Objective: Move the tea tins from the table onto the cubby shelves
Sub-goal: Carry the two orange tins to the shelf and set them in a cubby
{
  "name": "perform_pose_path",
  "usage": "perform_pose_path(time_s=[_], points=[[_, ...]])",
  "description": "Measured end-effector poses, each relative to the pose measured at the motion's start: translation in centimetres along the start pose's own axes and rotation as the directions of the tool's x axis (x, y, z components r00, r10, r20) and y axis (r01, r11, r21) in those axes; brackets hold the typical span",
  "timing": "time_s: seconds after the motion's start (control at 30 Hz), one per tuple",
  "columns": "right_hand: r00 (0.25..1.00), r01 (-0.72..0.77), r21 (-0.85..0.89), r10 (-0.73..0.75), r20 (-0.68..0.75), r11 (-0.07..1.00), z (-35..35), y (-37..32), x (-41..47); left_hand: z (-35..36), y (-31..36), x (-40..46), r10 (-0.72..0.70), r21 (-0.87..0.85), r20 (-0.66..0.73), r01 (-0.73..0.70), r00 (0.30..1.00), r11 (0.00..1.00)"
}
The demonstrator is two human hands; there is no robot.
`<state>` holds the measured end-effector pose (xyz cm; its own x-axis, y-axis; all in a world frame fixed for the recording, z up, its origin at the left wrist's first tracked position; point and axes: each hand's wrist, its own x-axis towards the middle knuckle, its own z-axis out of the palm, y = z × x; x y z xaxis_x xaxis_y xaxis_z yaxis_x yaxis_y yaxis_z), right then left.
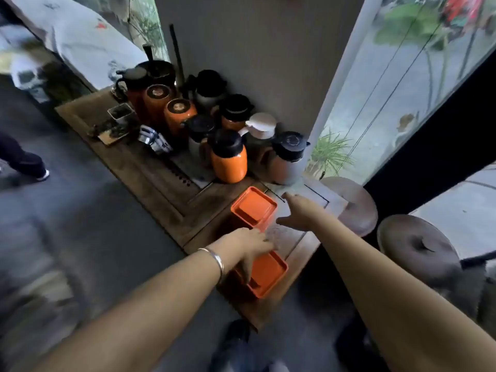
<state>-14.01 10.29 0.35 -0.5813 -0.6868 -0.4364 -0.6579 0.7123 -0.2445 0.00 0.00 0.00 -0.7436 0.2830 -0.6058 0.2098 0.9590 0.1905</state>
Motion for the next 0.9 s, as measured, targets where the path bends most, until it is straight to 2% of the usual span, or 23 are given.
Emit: perform_pose_path(time_s=[0.1, 0.3, 0.5, 0.8, 0.9], points=[[0.999, 0.034, -0.02, -0.034, -0.015, 0.999, 0.8, -0.5, 2.3, 1.9, 0.2, 1.1, 0.006, 0.023, 0.056, -0.008, 0.998, 1.0], [0.996, 0.049, -0.088, -0.056, -0.073, 0.995, 2.7, -1.8, 6.2, 6.2, 1.2, 4.1, -0.064, 0.043, -0.019, 0.065, 0.998, 0.997], [0.999, 0.032, -0.183, -0.035, -0.01, 0.983, 5.3, -3.1, 8.6, 6.8, 0.9, 4.9, -0.155, 0.027, -0.085, 0.158, 0.984, 0.987], [0.995, -0.003, -0.094, -0.006, -0.098, 0.996, 7.3, -3.0, 9.5, 7.1, 0.2, 3.9, -0.22, 0.033, -0.139, 0.227, 0.965, 0.973], [0.992, -0.007, -0.134, -0.009, -0.124, 0.991, 6.1, -2.0, 9.4, 7.3, -0.1, 3.2, -0.274, -0.063, -0.186, 0.267, 0.944, 0.962]])
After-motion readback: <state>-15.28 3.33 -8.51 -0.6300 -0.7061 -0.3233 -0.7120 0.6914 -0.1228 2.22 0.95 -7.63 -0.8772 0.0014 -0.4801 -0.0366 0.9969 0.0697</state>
